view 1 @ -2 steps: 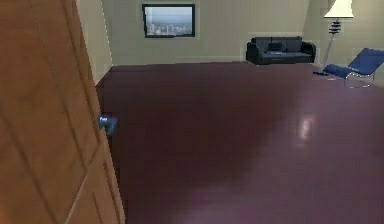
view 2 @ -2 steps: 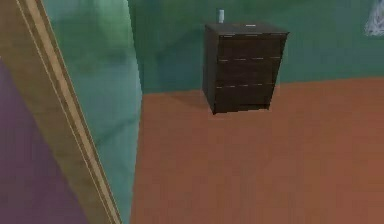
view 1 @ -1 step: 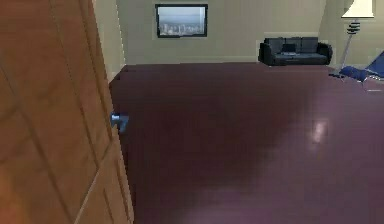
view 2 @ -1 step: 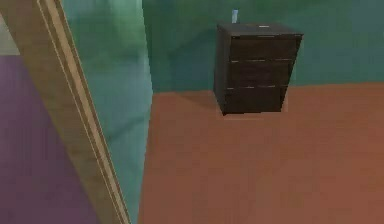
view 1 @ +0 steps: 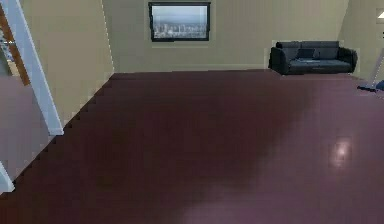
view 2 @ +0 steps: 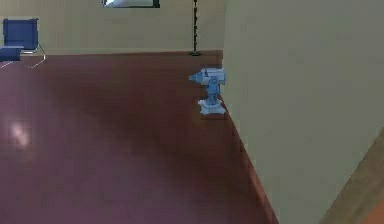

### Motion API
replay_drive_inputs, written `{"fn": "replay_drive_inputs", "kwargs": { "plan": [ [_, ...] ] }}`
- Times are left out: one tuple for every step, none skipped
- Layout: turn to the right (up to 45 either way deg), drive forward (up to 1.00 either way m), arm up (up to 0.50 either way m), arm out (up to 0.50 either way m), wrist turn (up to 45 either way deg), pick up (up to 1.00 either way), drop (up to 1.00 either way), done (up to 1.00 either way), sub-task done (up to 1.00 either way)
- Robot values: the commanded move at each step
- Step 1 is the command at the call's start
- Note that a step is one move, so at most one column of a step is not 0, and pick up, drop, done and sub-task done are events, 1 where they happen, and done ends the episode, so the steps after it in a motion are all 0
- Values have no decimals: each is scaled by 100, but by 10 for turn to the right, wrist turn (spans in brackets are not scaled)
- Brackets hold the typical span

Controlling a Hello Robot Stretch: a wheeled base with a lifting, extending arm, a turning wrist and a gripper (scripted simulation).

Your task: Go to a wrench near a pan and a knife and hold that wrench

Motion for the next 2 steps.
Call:
{"fn": "replay_drive_inputs", "kwargs": {
  "plan": [
    [-330, 0, 0, 0, 0, 0, 0, 0, 0],
    [-30, 0, 0, 0, 0, 0, 0, 0, 0]
  ]
}}
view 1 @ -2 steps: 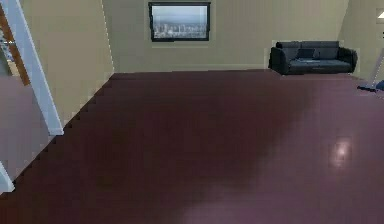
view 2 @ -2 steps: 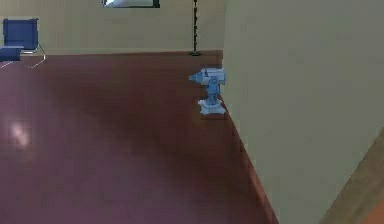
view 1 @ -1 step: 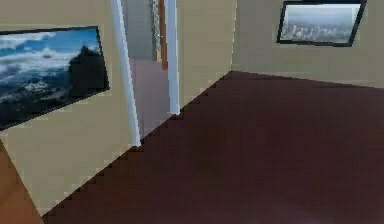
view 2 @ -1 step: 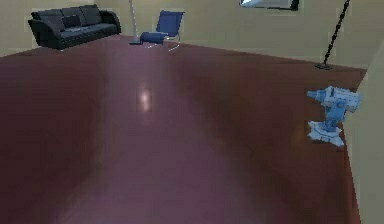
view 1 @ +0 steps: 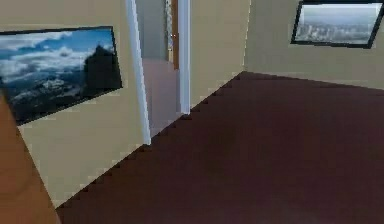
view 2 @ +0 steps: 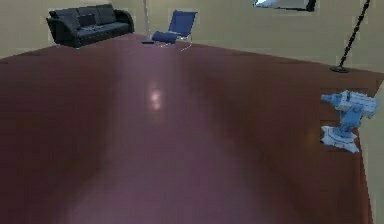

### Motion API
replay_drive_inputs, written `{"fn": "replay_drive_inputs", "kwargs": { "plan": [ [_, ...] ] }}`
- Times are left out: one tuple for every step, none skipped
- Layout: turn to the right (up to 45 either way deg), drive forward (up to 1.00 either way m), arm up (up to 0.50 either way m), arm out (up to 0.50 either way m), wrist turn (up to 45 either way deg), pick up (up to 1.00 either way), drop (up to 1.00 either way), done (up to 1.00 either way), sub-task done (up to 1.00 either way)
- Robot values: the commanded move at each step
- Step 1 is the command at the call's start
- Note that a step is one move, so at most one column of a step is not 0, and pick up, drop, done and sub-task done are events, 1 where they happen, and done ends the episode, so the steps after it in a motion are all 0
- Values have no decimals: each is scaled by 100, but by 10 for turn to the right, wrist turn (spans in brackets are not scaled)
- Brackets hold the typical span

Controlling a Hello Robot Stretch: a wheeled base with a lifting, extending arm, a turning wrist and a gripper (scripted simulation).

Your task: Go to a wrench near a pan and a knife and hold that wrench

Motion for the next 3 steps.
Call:
{"fn": "replay_drive_inputs", "kwargs": {
  "plan": [
    [0, 60, 0, 0, 0, 0, 0, 0, 0],
    [-450, 0, 0, 0, 0, 0, 0, 0, 0],
    [-90, 0, 0, 0, 0, 0, 0, 0, 0]
  ]
}}
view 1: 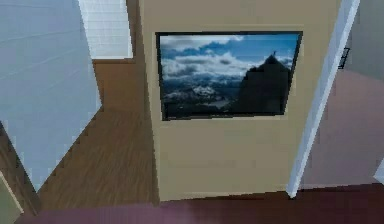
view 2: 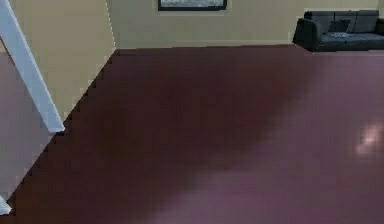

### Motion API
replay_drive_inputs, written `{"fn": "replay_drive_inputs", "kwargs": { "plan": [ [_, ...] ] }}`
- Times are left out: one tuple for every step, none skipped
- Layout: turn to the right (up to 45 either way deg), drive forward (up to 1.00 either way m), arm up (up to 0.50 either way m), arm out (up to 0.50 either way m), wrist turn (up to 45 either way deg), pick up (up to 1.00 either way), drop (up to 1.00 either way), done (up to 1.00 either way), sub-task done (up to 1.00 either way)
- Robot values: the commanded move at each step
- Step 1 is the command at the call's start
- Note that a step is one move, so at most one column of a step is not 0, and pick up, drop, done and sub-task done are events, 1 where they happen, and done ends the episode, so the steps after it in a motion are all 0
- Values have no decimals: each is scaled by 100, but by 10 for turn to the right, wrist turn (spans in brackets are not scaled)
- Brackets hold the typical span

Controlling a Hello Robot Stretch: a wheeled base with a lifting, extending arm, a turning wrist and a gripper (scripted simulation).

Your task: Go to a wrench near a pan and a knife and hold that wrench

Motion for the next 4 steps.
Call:
{"fn": "replay_drive_inputs", "kwargs": {
  "plan": [
    [0, 30, 0, 0, 0, 0, 0, 0, 0],
    [-420, 0, 0, 0, 0, 0, 0, 0, 0],
    [0, 100, 0, 0, 0, 0, 0, 0, 0],
    [270, 0, 0, 0, 0, 0, 0, 0, 0]
  ]
}}
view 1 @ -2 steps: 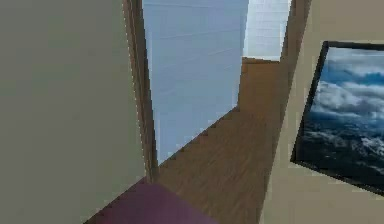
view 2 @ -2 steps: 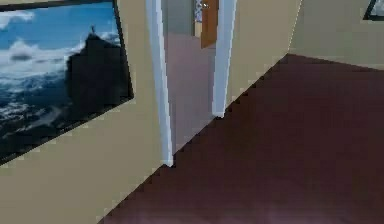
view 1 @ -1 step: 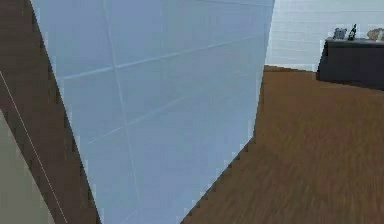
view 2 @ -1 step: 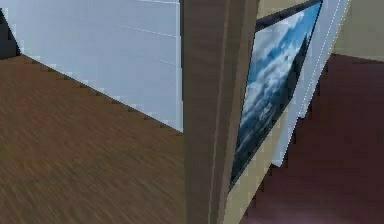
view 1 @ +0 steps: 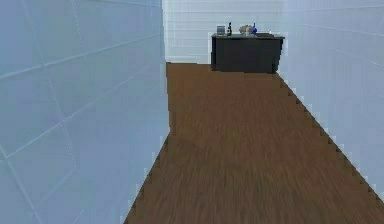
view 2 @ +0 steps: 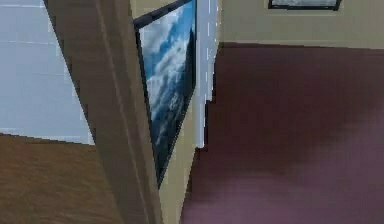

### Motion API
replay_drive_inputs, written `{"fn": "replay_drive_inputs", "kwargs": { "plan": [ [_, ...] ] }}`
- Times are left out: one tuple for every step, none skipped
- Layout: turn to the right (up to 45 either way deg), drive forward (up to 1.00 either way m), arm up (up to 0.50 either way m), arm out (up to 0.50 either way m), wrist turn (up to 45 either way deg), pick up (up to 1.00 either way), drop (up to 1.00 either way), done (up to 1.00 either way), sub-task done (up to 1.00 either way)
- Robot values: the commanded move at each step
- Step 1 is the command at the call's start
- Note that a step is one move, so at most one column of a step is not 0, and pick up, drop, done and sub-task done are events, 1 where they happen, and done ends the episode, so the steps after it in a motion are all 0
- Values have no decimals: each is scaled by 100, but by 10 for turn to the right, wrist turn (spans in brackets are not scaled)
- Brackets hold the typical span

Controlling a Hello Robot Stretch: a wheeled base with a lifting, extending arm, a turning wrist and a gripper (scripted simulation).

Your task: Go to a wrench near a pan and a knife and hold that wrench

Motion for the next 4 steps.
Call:
{"fn": "replay_drive_inputs", "kwargs": {
  "plan": [
    [0, 100, 0, 0, 0, 0, 0, 0, 0],
    [30, 0, 0, 0, 0, 0, 0, 0, 0],
    [0, 100, 0, 0, 0, 0, 0, 0, 0],
    [30, 0, 0, 0, 0, 0, 0, 0, 0]
  ]
}}
